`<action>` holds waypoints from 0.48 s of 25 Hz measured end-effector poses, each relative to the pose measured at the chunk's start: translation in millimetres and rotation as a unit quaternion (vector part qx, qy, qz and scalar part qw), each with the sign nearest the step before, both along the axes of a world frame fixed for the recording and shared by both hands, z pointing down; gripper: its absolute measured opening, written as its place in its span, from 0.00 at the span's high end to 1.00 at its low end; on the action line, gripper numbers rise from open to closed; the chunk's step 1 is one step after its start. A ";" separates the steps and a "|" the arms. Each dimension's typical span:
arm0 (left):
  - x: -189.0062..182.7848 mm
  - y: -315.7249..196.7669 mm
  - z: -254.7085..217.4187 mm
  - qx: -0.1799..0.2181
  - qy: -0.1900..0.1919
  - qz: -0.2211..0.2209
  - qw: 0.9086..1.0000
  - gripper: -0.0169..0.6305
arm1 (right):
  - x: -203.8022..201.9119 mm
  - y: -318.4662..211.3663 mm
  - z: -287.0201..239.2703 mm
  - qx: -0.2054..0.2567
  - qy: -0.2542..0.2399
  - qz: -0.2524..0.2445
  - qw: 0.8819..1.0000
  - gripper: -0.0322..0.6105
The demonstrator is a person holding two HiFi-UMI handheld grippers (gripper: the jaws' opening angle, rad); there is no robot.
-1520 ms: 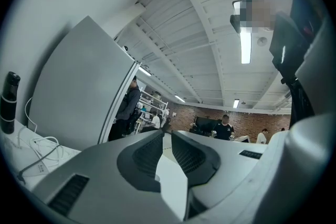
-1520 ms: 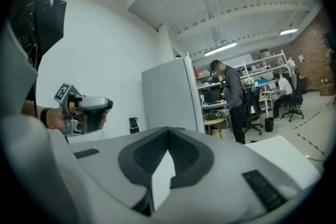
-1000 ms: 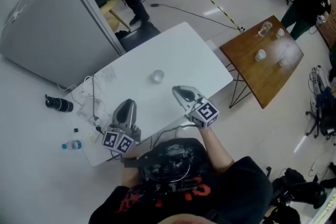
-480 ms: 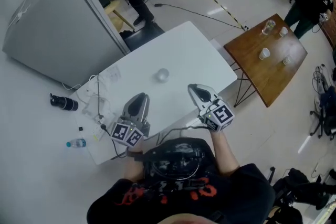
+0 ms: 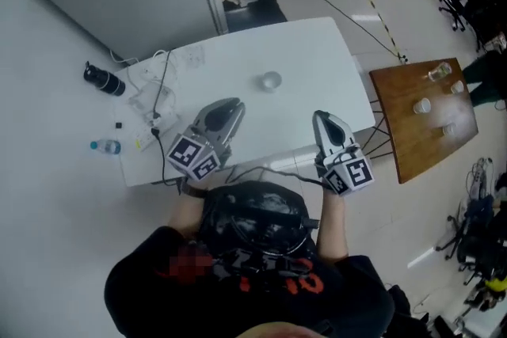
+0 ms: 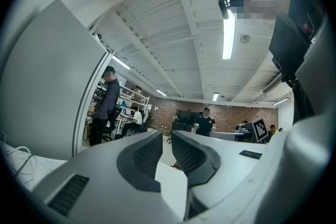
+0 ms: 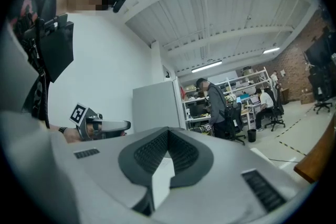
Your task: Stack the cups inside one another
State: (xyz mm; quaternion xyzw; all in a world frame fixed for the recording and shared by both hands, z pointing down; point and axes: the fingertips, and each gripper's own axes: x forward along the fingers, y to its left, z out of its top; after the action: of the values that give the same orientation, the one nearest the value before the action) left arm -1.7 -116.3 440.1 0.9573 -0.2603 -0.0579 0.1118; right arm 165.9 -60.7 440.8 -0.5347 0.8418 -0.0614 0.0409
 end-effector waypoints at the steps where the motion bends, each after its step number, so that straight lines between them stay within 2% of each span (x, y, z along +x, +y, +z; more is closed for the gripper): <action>1: -2.6 -0.5 -0.6 0.001 -0.001 -0.003 1.000 0.89 | -2.2 -1.1 0.1 0.001 0.000 -0.003 1.000 0.94; 12: -49.6 10.4 0.5 -0.001 -0.014 -0.089 0.996 0.89 | -46.8 -22.4 5.1 -0.011 0.008 -0.090 0.996 0.94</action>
State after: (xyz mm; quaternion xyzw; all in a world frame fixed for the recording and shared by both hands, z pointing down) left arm -51.3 -105.9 440.6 0.9308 -0.3463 -0.0545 0.1034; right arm 119.1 -83.1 445.9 -0.4577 0.8861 -0.0700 0.0222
